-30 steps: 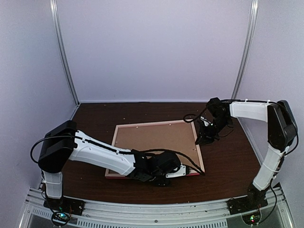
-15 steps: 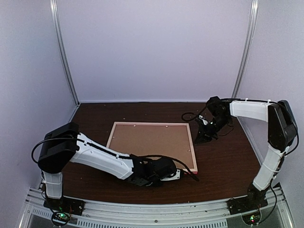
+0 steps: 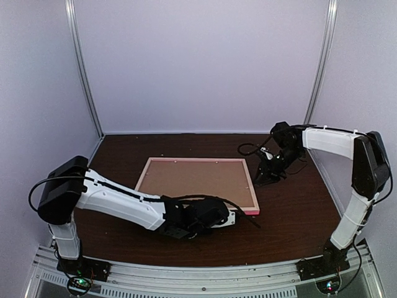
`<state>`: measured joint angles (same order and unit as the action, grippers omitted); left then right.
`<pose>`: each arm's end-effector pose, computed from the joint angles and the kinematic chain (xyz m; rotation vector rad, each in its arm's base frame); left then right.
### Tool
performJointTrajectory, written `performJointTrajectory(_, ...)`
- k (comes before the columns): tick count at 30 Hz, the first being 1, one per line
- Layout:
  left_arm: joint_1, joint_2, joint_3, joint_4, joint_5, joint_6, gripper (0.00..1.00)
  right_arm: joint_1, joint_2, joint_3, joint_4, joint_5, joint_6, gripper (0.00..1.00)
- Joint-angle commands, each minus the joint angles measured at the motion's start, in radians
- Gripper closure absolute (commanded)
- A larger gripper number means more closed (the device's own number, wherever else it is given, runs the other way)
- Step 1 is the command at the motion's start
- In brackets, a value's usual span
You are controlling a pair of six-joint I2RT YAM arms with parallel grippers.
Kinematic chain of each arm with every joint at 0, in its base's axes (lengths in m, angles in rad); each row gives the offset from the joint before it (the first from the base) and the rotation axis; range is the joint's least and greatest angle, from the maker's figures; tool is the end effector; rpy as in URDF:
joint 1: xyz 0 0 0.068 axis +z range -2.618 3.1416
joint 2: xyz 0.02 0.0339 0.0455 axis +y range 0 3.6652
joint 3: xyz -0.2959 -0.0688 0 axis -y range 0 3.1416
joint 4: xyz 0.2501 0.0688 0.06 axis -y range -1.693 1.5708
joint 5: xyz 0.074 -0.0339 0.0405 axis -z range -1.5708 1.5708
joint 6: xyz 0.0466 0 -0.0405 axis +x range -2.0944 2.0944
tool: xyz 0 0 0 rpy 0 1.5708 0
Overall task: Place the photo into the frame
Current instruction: Pass from the right arm to the left, then turn over the photo frame.
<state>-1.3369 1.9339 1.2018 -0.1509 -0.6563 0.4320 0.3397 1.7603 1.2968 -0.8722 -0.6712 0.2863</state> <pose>0.1254 -0.4036 0.1819 1.5556 1.6265 0.3343 0.3222 0.1446 0.2385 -0.1994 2.9329 1.0815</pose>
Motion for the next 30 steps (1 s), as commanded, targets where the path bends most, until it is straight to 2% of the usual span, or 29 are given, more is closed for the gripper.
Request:
performJointTrajectory(1, 0.005, -0.086, 0.035, -0.004, -0.025, 0.003, 0.94, -0.009, -0.072, 0.068, -0.055, 0.033, -0.025, 0.74)
performJointTrajectory(6, 0.004, -0.134, 0.098, -0.082, -0.036, 0.032, 1.0, -0.013, -0.099, 0.152, -0.114, 0.056, -0.036, 0.7)
performJointTrajectory(14, 0.009, -0.188, 0.213, -0.233, -0.043, 0.071, 1.0, -0.027, -0.112, 0.245, -0.163, 0.073, -0.046, 0.69)
performJointTrajectory(23, 0.039, -0.215, 0.424, -0.477, -0.033, 0.087, 1.0, -0.044, -0.124, 0.326, -0.204, 0.093, -0.061, 0.69)
performJointTrajectory(30, 0.085, -0.268, 0.531, -0.578, 0.038, 0.047, 1.0, -0.091, -0.148, 0.363, -0.22, 0.11, -0.065, 0.68)
